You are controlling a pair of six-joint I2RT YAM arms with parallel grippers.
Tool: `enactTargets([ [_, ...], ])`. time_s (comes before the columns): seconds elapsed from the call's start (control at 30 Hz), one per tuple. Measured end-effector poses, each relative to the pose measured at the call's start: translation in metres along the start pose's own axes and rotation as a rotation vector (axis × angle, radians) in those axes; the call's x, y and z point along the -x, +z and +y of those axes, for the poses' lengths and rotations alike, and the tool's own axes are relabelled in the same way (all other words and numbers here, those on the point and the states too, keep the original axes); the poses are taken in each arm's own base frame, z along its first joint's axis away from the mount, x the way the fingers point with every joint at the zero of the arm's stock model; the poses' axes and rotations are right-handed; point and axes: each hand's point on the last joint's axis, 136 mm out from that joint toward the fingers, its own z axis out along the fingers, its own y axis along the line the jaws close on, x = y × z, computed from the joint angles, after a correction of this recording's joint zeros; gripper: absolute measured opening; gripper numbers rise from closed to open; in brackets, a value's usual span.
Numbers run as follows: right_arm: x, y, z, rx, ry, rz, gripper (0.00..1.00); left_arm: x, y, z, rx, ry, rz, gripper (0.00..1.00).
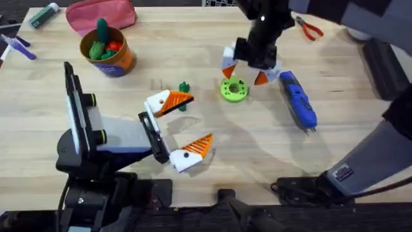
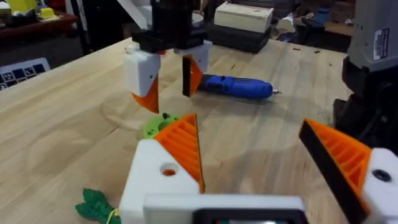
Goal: Pick up the gripper from the table and insert it into the empty holder that is missing its gripper. Then pick up a screw, insert it into the mounting hole, and use the screwdriver to tighten it. Finally, clean up the table by picking up the vegetable and placing it into the bucket.
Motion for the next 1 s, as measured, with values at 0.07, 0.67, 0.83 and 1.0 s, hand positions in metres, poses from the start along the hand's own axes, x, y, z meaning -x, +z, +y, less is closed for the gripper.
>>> enactTargets([
  [0.07, -0.002, 0.006, -0.004, -0.009, 0.013, 0.009, 0.746, 0.000, 0.000, 0.000, 0.000, 0.000, 0.000, 0.986],
  [0.67, 0.007, 0.036, -0.004, -0.057, 0.035, -0.003, 0.587, 0.000, 0.000, 0.000, 0.000, 0.000, 0.000, 0.985],
  [0.83, 0.010, 0.036, -0.002, -0.073, 0.023, -0.038, 0.578, 0.000, 0.000, 0.000, 0.000, 0.000, 0.000, 0.985],
  [1.0, 0.009, 0.037, 0.001, -0.076, 0.011, -0.048, 0.565, 0.000, 0.000, 0.000, 0.000, 0.000, 0.000, 0.985],
])
